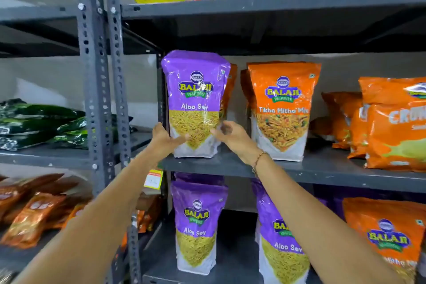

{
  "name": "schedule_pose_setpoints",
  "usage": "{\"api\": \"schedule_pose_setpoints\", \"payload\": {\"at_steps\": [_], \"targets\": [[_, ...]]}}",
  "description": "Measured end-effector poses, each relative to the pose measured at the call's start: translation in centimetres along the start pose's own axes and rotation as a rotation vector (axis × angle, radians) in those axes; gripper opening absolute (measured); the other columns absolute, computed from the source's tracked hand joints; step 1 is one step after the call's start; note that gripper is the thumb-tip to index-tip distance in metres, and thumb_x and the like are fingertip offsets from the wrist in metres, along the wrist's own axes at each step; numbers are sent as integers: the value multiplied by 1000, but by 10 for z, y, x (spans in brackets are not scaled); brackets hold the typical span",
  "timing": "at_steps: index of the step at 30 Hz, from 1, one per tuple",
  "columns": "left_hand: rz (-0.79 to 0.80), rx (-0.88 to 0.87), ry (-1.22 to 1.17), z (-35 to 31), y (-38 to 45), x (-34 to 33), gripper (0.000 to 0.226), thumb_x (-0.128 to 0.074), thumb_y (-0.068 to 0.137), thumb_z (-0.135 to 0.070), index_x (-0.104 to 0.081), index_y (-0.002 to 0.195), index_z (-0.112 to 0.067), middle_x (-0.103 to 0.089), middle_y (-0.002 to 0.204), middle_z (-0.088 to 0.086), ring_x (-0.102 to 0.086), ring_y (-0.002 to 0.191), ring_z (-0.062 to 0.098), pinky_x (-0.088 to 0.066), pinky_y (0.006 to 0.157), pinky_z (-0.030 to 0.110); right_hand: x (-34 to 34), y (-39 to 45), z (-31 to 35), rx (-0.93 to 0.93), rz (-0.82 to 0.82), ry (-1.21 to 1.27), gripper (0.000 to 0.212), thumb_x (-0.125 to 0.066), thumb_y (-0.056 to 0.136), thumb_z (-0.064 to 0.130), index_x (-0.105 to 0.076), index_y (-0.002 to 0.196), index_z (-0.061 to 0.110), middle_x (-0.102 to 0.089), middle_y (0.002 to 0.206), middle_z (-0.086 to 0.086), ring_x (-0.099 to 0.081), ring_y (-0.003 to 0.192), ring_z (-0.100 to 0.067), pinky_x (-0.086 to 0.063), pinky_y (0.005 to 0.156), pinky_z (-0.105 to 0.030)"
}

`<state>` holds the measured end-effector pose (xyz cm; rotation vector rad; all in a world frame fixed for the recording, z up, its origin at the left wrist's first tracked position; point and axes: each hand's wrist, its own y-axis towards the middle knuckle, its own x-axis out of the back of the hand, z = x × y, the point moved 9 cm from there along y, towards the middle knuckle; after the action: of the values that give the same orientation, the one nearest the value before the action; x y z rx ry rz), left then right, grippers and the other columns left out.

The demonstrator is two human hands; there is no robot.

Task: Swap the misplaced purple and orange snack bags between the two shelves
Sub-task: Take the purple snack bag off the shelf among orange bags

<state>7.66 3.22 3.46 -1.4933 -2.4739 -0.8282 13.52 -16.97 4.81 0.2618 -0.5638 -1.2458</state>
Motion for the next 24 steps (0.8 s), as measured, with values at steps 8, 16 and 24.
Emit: {"api": "schedule_pose_setpoints", "payload": {"at_steps": [8, 16, 24], "targets": [[97, -44, -109, 29, 18, -18, 86, -69, 59, -71, -50, 127, -22, -64, 124, -7, -60, 113, 12, -46, 101, 35, -23, 24, -15, 44, 121, 110, 49, -72, 80, 22, -54, 125, 15, -66, 118, 1, -62, 104, -7, -52, 84, -14], [42, -67, 10, 20, 10, -7, 78, -69, 70, -58, -46, 131, -13, -62, 127, 2, -58, 115, 21, -46, 100, 41, -15, 16, -11, 53, 5, 113, 46, -79, 72, 17, -63, 115, 10, -70, 113, -7, -65, 102, -17, -52, 84, -22], [57, -103, 21, 4, -37, -1, 107, -68, 45, -80, -48, 127, -13, -64, 119, 3, -60, 110, 24, -49, 93, 42, 5, -40, 18, 82, -34, 78, 26, -82, 68, 13, -66, 85, 25, -72, 89, 4, -67, 80, -3, -53, 68, -14]]}}
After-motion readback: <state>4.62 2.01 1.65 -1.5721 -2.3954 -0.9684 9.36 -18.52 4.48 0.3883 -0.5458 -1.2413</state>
